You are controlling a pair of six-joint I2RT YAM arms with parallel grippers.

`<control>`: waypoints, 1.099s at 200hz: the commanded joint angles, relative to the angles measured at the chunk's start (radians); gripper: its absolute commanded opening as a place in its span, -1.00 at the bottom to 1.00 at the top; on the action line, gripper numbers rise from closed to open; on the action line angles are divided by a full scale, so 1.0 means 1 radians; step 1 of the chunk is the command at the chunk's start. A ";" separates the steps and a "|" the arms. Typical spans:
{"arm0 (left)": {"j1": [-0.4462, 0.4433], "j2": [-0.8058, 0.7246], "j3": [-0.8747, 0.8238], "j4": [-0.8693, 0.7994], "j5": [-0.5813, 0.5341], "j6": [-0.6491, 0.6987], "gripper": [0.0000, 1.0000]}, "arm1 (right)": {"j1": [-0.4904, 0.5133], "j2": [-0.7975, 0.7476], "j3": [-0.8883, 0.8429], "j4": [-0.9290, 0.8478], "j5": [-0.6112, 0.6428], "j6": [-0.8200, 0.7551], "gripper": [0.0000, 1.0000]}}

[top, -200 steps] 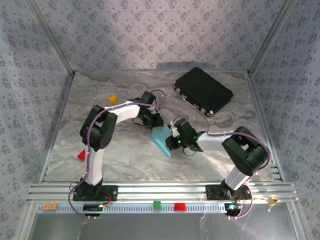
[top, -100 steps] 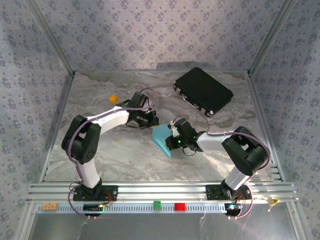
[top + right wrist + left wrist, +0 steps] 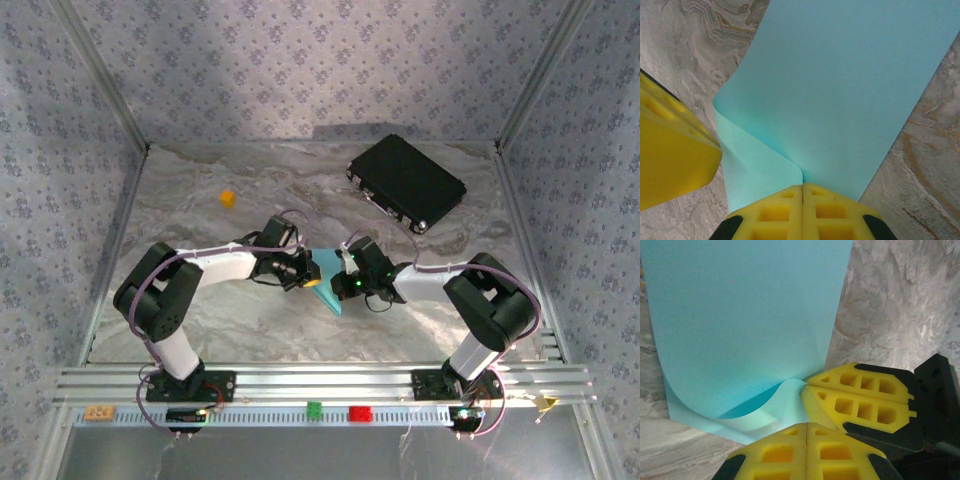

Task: Fold a paper plane with a square sheet of paper (pick it up from the middle)
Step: Third fold the triangle at the center of the table.

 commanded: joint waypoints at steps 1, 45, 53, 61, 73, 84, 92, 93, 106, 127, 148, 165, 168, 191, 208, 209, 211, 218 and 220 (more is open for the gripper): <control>-0.002 0.000 0.000 0.055 0.025 -0.022 -1.00 | -0.002 0.021 0.005 -0.034 0.033 0.007 -0.97; -0.004 0.030 0.000 0.070 0.043 -0.020 -1.00 | -0.003 0.019 0.006 -0.038 0.037 0.007 -0.97; -0.005 0.034 0.000 0.070 0.043 -0.019 -1.00 | -0.003 0.018 0.004 -0.038 0.037 0.007 -0.97; -0.006 0.038 -0.003 0.069 0.043 -0.017 -1.00 | -0.002 0.018 0.004 -0.038 0.037 0.007 -0.97; -0.005 0.047 -0.009 0.069 0.046 -0.013 -1.00 | -0.003 0.018 0.004 -0.042 0.039 0.006 -0.97; -0.007 0.053 -0.015 0.073 0.048 -0.013 -1.00 | -0.002 0.016 0.004 -0.042 0.040 0.007 -0.97; -0.006 0.059 -0.019 0.077 0.049 -0.011 -1.00 | -0.002 0.015 0.004 -0.042 0.041 0.007 -0.97; -0.006 0.060 -0.019 0.077 0.049 -0.011 -1.00 | -0.002 0.015 0.004 -0.042 0.040 0.007 -0.97; -0.006 0.066 -0.022 0.077 0.048 -0.007 -1.00 | -0.001 0.017 0.004 -0.042 0.041 0.006 -0.97; -0.006 0.067 -0.026 0.058 0.029 0.009 -1.00 | -0.003 0.018 0.003 -0.041 0.041 0.007 -0.97; -0.005 0.076 -0.032 0.044 0.007 0.023 -1.00 | -0.001 0.018 0.002 -0.040 0.042 0.007 -0.97; -0.005 0.088 -0.031 0.039 0.004 0.032 -1.00 | -0.002 0.020 0.005 -0.040 0.041 0.007 -0.97; -0.004 0.090 -0.030 0.037 0.002 0.034 -1.00 | -0.001 0.021 0.006 -0.040 0.040 0.007 -0.97; -0.005 0.099 -0.033 0.019 -0.014 0.052 -1.00 | -0.002 0.020 0.006 -0.039 0.039 0.007 -0.97; -0.005 0.101 -0.038 0.007 -0.023 0.063 -1.00 | -0.002 0.020 0.005 -0.040 0.036 0.006 -0.97; -0.004 0.101 -0.038 0.007 -0.024 0.062 -1.00 | -0.002 0.020 0.006 -0.039 0.036 0.006 -0.97; -0.005 0.102 -0.040 0.008 -0.025 0.062 -1.00 | -0.001 0.020 0.007 -0.040 0.036 0.005 -0.97; -0.005 0.104 -0.039 0.007 -0.027 0.065 -1.00 | -0.002 0.019 0.007 -0.038 0.033 0.006 -0.97; -0.004 0.105 -0.039 0.005 -0.027 0.066 -1.00 | -0.002 0.020 0.007 -0.039 0.033 0.006 -0.97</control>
